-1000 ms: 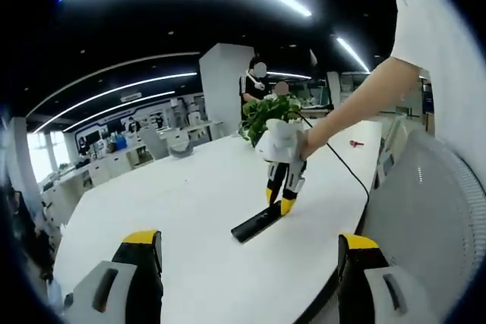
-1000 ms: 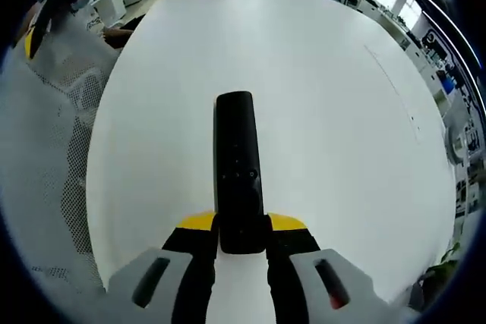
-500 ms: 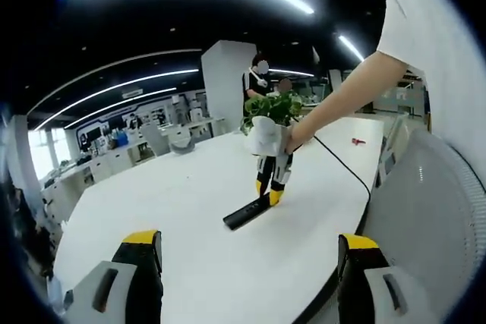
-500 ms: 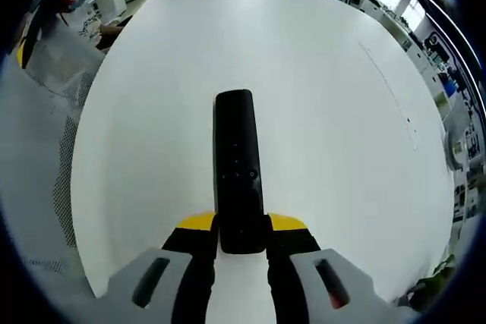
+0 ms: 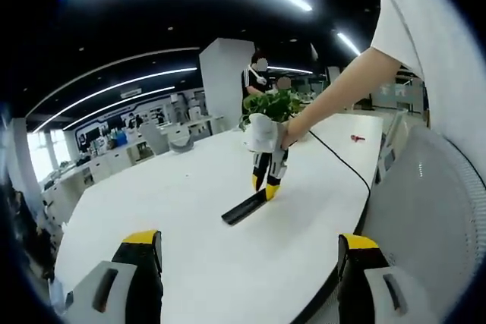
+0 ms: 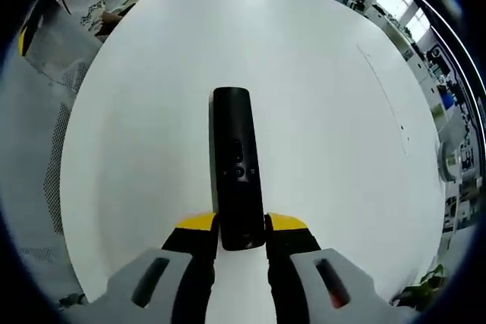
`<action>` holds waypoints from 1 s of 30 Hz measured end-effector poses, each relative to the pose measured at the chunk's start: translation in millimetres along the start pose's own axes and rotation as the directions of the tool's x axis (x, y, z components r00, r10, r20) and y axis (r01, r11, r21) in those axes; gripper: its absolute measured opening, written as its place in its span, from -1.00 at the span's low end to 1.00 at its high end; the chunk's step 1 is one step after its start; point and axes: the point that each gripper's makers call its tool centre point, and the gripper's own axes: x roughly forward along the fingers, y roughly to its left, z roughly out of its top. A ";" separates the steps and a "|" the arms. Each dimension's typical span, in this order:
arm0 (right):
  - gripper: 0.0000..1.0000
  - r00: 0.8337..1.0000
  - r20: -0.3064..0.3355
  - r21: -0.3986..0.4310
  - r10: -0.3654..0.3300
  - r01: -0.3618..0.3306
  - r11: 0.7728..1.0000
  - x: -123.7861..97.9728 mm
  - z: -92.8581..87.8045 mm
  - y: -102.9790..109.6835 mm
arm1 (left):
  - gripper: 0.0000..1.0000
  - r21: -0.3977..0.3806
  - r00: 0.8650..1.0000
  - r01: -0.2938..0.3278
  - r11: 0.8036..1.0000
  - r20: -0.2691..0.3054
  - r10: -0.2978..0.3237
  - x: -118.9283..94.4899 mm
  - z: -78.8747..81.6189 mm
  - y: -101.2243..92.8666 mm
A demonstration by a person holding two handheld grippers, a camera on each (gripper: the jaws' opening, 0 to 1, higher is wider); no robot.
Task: Press the specified remote control buttons in sequence, fully releasing each button before pressing the next.
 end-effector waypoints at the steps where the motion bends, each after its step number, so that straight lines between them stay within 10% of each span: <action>1: -0.50 1.000 0.007 0.009 -0.008 0.008 1.000 -1.8 0.3 0.0 | 1.00 0.002 1.000 -0.001 1.000 0.000 0.001 0.0 0.0 0.1; 7: -0.31 0.978 0.161 0.165 -0.131 0.104 0.981 -26.2 13.5 -0.3 | 1.00 -0.002 1.000 -0.008 1.000 0.013 0.008 -0.9 2.6 1.6; 11: -0.19 0.919 0.303 0.312 -0.252 0.154 0.938 -59.1 22.9 6.7 | 1.00 -0.006 1.000 -0.013 1.000 0.021 0.013 -1.3 3.8 2.4; 17: 0.12 0.760 0.459 0.523 -0.459 0.187 0.832 -128.6 33.2 20.4 | 1.00 -0.006 0.999 -0.014 1.000 0.030 0.014 -1.6 5.8 2.0; 25: 0.66 0.576 0.516 0.689 -0.634 0.161 0.707 -205.3 24.7 54.8 | 1.00 -0.012 0.999 -0.022 1.000 0.049 0.023 -3.1 10.5 3.0; 30: 0.94 0.556 0.489 0.708 -0.673 0.197 0.678 -222.7 15.2 78.6 | 1.00 -0.013 0.998 -0.033 0.999 0.061 0.034 -4.0 12.8 4.8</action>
